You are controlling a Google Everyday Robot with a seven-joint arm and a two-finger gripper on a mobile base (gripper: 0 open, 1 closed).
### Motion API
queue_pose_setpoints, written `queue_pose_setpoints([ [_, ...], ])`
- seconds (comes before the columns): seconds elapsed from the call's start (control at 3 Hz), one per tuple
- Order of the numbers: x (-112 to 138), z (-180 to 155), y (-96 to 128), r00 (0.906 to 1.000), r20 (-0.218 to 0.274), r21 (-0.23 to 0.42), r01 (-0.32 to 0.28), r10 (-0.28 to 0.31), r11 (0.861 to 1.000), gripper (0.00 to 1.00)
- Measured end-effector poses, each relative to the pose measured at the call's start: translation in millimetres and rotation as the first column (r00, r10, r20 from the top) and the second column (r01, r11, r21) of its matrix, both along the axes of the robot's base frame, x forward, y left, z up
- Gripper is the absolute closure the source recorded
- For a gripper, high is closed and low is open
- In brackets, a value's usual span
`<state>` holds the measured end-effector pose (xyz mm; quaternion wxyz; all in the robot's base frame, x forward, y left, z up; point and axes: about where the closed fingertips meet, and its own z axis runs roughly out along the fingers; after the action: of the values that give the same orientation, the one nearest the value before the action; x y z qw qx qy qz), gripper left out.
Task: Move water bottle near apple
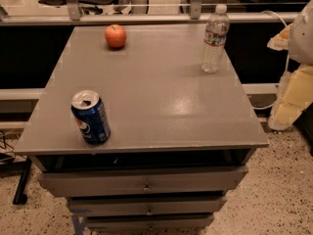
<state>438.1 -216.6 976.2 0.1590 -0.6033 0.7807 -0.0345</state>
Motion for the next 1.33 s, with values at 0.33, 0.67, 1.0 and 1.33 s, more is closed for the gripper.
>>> queue_pose_setpoints([
  [0.33, 0.0, 0.0, 0.0, 1.0000, 0.000, 0.000, 0.000, 0.000, 1.000, 0.00],
  [0.67, 2.9, -0.2, 1.9, 0.9996, 0.029, 0.032, 0.003, -0.004, 0.999, 0.00],
  [1.0, 22.8, -7.1, -1.7, 0.9954, 0.094, 0.106, 0.009, -0.019, 0.994, 0.00],
  [1.33, 72.0, -8.7, -8.5, 0.9783, 0.196, 0.236, 0.019, -0.067, 0.972, 0.00],
])
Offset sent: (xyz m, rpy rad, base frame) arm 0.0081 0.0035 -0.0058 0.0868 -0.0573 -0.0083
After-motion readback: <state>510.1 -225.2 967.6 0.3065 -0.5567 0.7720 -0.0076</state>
